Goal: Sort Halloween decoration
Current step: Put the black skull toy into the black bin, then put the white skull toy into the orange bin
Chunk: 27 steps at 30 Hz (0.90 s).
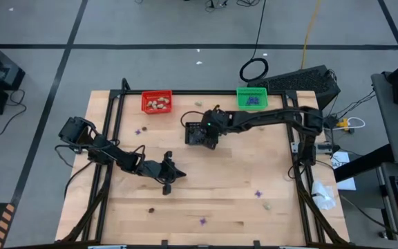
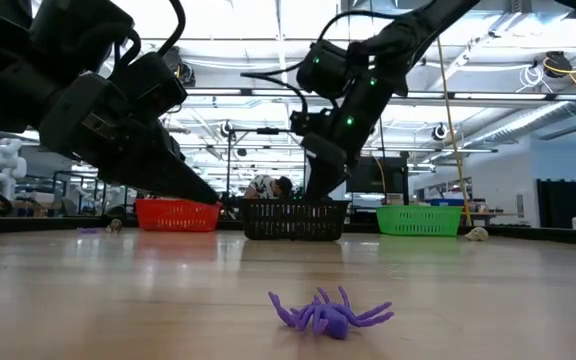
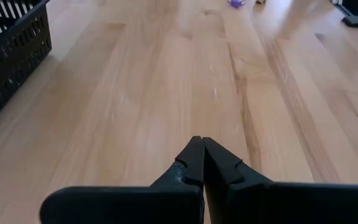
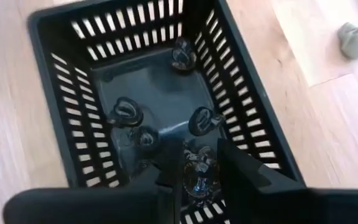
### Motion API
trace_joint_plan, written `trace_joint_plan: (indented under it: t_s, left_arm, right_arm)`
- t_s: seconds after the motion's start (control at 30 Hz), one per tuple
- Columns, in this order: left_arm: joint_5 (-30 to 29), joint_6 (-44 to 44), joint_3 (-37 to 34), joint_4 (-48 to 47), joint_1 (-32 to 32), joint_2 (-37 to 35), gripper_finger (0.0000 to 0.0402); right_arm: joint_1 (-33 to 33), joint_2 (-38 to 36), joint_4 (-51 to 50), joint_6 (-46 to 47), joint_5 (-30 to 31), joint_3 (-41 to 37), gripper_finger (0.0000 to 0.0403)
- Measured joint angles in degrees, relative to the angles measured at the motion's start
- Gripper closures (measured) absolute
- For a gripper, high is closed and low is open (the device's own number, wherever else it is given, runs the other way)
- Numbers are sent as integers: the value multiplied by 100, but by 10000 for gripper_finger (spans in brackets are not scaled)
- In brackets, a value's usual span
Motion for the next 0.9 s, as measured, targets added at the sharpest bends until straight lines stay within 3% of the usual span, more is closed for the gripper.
trace_joint_plan:
  t_s: [0.27, 0.53, 0.67, 0.8, 0.9]
  left_arm:
    - [0, 179, 2, 108, 50, 0, 402]
    - [8, 171, 2, 105, 237, 0, 402]
    - [25, 130, 2, 104, 245, 0, 402]
    - [77, 136, 4, 123, 362, -174, 402]
    - [386, 217, 28, -143, 701, -568, 402]
  right_arm:
    - [-73, 179, 47, -91, 2, 0, 326]
    - [-64, 33, 73, -111, 13, 4, 228]
    - [-64, -210, 37, -111, 20, 4, 198]
    - [-64, -745, -273, -144, 55, 4, 197]
    - [-64, -1222, -788, -202, 158, 4, 218]
